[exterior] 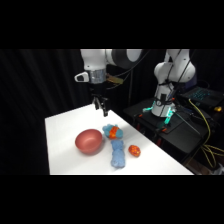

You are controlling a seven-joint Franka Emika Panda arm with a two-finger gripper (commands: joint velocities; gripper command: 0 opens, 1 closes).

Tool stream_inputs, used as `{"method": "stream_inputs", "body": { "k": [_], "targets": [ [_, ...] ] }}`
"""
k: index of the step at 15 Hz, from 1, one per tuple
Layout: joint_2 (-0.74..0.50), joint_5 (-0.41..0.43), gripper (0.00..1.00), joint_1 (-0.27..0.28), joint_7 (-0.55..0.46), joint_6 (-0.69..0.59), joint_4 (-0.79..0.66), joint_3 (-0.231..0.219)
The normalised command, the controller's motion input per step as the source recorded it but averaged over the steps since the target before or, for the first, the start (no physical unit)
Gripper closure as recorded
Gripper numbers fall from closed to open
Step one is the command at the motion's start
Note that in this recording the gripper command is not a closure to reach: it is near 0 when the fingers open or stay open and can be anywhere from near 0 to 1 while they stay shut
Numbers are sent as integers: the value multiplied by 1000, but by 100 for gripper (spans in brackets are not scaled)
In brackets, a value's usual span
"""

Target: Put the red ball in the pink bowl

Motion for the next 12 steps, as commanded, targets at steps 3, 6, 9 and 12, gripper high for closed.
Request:
{"method": "stream_inputs", "body": {
  "k": [3, 6, 9, 12],
  "targets": [
    [-7, -31, 0, 1, 6, 5, 2, -28],
    [-74, -91, 0, 24, 107, 91, -67, -20],
    [-67, -74, 0, 135, 266, 217, -154, 80],
    [17, -86, 0, 211, 369, 254, -133, 146]
  ]
}}
